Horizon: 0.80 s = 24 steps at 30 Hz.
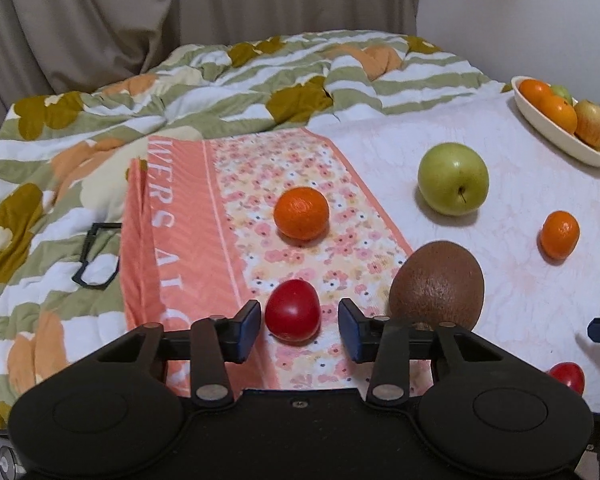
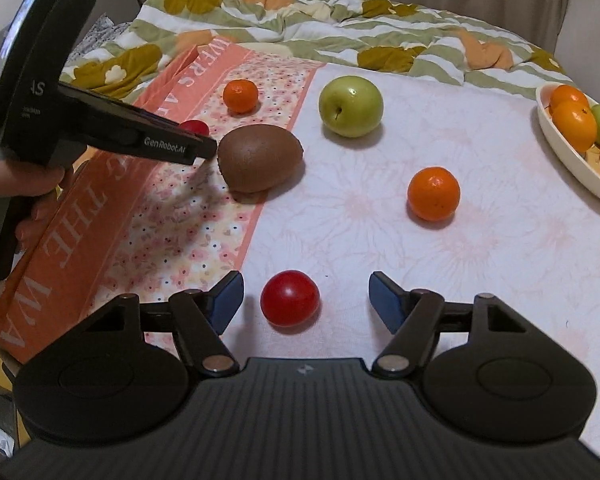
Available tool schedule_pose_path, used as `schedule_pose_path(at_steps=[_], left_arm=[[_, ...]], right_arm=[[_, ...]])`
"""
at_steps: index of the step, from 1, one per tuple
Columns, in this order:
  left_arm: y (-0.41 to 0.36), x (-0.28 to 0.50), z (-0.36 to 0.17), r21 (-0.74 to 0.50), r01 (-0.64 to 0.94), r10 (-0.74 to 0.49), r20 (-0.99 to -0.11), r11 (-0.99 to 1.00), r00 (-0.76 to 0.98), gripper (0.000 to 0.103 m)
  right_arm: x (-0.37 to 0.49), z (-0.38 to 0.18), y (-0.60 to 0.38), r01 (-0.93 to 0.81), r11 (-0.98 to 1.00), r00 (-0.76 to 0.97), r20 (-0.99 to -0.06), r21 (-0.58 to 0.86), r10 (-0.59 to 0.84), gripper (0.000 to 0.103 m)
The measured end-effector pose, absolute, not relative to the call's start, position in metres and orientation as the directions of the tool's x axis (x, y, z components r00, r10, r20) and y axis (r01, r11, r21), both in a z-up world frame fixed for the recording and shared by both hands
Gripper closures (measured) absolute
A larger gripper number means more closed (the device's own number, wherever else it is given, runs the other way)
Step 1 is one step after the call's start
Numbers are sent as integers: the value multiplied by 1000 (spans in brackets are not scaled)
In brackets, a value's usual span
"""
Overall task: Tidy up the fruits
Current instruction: 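Grasp a red tomato with the left tool while the right tool grasps another red tomato, then carry both red tomatoes over the white bowl with both tools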
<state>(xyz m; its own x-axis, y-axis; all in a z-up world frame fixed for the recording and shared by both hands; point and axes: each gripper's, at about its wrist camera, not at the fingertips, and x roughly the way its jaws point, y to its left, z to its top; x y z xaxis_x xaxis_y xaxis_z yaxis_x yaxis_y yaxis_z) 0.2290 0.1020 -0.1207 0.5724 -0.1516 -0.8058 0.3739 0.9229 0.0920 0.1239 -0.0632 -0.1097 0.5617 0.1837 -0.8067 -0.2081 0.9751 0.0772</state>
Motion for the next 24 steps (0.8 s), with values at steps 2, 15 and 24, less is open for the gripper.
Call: schedule_pose_path(at_steps=[2,15,24], left_arm=[[102,229,-121,86,378,-161,-804,922,573,59],[110,216,-120,70,356,-159,-804,932,574,71],[117,195,-106,50,336,-172,-782,941,599,71]], right_arm=[[125,-109,-63,-210,975,560,-808,75,183,20],[126,-111,-55,-259,963,549,-810,69,206,35],[120,-110,-54,-269,961,555,-807,59,205,56]])
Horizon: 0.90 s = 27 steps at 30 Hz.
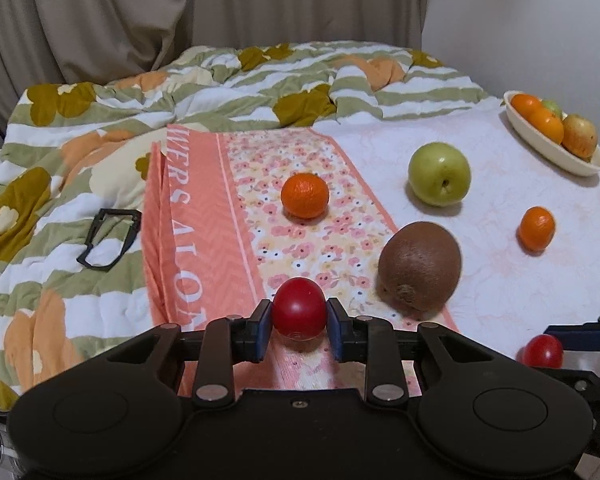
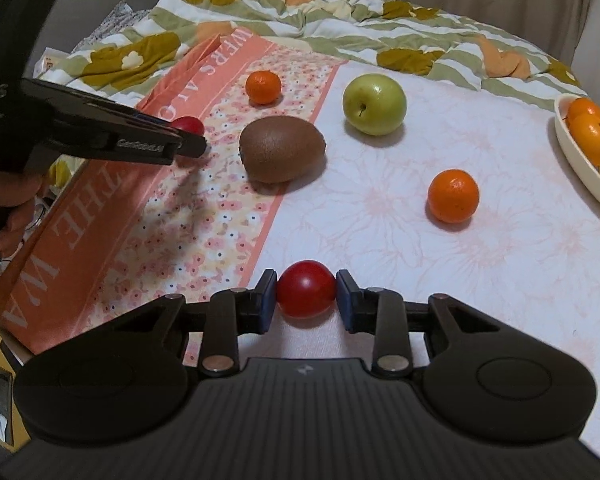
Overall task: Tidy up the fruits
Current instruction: 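Carry both red tomatoes over the white bowl with both tools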
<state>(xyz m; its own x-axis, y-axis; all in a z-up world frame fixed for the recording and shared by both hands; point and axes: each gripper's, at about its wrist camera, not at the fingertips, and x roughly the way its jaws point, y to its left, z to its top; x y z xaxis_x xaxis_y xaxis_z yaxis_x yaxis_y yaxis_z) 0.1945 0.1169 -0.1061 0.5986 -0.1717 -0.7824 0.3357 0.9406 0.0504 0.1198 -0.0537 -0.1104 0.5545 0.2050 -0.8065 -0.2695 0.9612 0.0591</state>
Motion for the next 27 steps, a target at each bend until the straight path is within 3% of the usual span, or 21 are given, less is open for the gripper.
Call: schedule_pose_path(at_steps=[17,27], left_arm=[[105,133,-31,40,276,-174,-688,960,705,71],[53,102,8,30,214,-147,-634,976,759,71]], right_arm=[[94,-46,-80,-258,965,649,-732,46,208,56],[85,-9,-143,-292,955,700,-669,51,249,56]])
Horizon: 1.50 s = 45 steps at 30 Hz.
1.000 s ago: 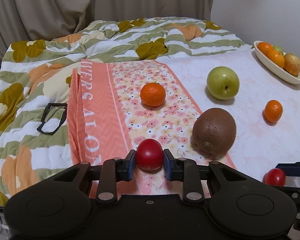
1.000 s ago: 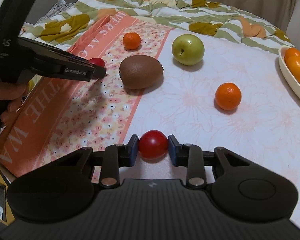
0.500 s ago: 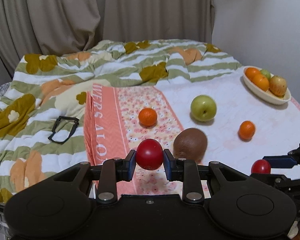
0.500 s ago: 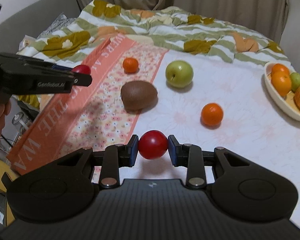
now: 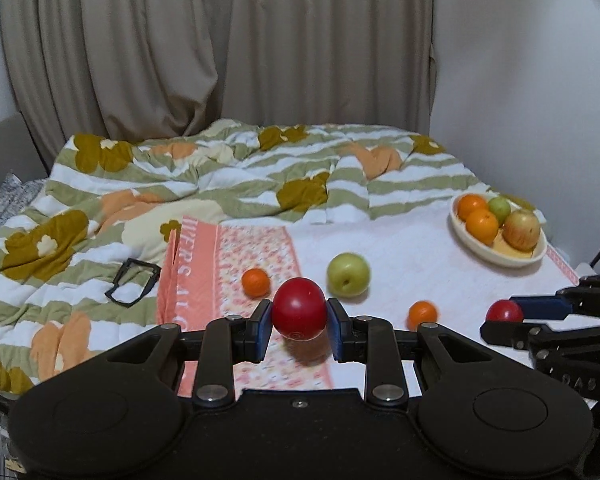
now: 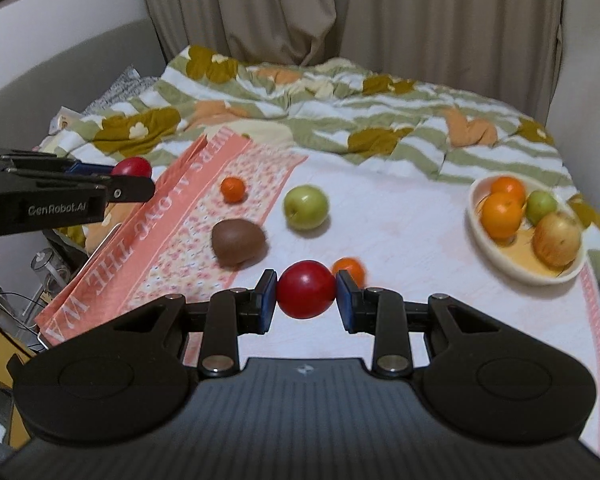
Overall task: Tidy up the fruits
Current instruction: 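Carry both red tomatoes over the white bowl with both tools, then open the left tool to drop its tomato into the bowl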
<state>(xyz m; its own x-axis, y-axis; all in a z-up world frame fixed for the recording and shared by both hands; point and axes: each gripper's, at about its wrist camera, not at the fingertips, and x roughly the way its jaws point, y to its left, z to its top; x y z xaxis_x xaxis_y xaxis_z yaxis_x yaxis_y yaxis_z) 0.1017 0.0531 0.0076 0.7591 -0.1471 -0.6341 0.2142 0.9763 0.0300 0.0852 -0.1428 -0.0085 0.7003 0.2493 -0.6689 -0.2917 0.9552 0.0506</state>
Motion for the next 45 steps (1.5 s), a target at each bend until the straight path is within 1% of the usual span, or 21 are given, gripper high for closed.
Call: schedule_pose_path(at_steps=[7,10,16,21,28,33,40,45], left_arm=[[-13,90,23,24,168,-118,-613,986,781,71],[-45,90,27,25,165,-117,-600,986,791,71],[-105,106,27,-7,175,-146,-590,984,794,71],[-149,127,19,-22,206,-178,-598,978,782,71],[-204,160,-1,-22,308,-251,-635,951,731,71],[-232,188,-23,-14,376,-284,-682,927,675,71],[-254,224,-62,7,450,-294,-747,893,596,71],[-261,243,-82,-1,470,-295,-781,883,551,71]], right_arm=[[91,13,-217,-311,949,718,-639,59,275,56],[97,18,-249,-318,948,736,-623,27,264,56],[120,23,-312,-324,946,744,-617,2,256,56],[142,19,-352,-300,954,752,-618,-9,230,56],[168,10,-393,-227,974,754,-632,3,178,56],[184,1,-410,-182,983,746,-650,8,143,56],[203,-17,-426,-121,992,731,-674,26,107,56],[213,-28,-430,-96,994,716,-691,45,101,56]])
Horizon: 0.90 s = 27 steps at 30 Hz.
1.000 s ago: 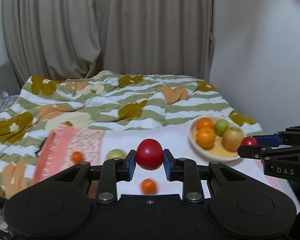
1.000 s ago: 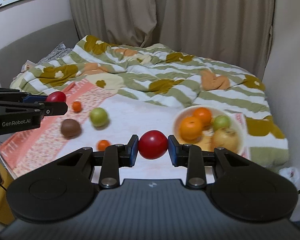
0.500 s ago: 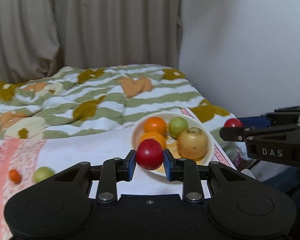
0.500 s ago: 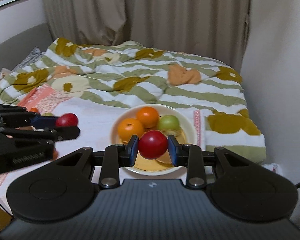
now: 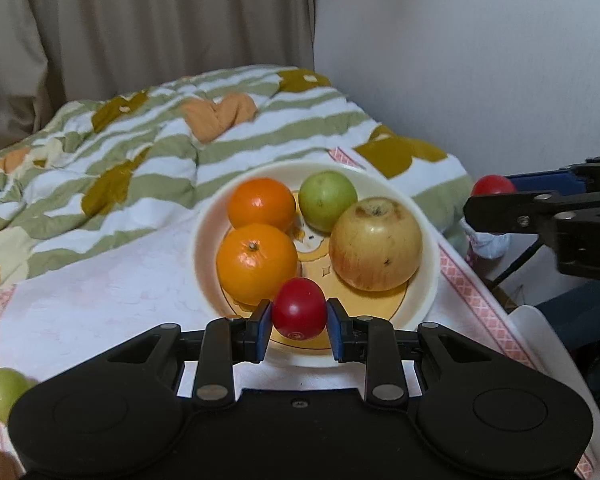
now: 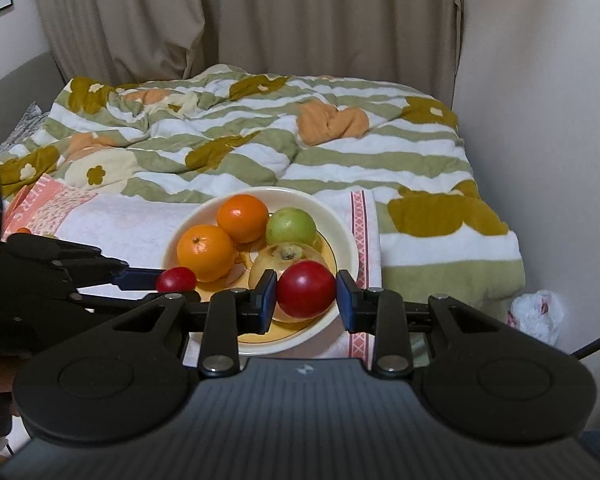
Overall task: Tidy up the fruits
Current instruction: 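Open the left tool to drop its tomato into the bowl, then lower the red tomato into the bowl and open the right tool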
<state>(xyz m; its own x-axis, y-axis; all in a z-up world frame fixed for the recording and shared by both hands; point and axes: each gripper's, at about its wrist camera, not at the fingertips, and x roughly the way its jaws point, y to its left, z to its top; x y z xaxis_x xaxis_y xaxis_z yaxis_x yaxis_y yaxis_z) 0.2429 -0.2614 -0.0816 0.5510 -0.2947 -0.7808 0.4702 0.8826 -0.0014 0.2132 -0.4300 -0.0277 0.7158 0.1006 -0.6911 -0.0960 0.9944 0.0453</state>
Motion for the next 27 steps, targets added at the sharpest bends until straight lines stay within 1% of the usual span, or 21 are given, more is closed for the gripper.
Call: schedule_pose_path(at_steps=[5,6,7,8,9,10,11,12,19,27], left_arm=[[-265,254,-92,-8,478,-292,-801,878,523,70],[-265,254,-92,-9,479,-292,-802,878,521,65],[-265,255,-91,-14,480,-296,-803,877,518,54],[-264,255,-90,-20,482,-303,-800,876,517,47],[-263,253,-87,-23,482,-308,-795,876,522,29],[-262,251,-84,-20,481,-311,-786,876,534,12],[-262,248,-80,-13,481,-312,-775,877,549,8],[-261,246,-76,-6,481,-313,-766,877,561,6],[-252,236,-65,16,471,-290,-769,882,569,5],[-229,220,-53,30,411,-248,-756,911,605,5]], right_arm=[[220,-33,-430,-79,995,709,-698,58,98,56],[221,-34,-430,-78,995,708,-699,61,98,56],[222,-33,-429,-77,995,708,-699,61,98,56],[222,-33,-430,-77,995,708,-699,60,97,56],[222,-33,-430,-78,995,709,-699,60,97,56],[222,-33,-430,-77,995,709,-699,60,97,56],[223,-33,-429,-77,995,710,-698,59,96,56],[223,-32,-429,-77,995,712,-696,57,95,56],[223,-24,-428,-90,994,715,-691,58,104,56],[227,-30,-413,-154,985,690,-705,81,166,56]])
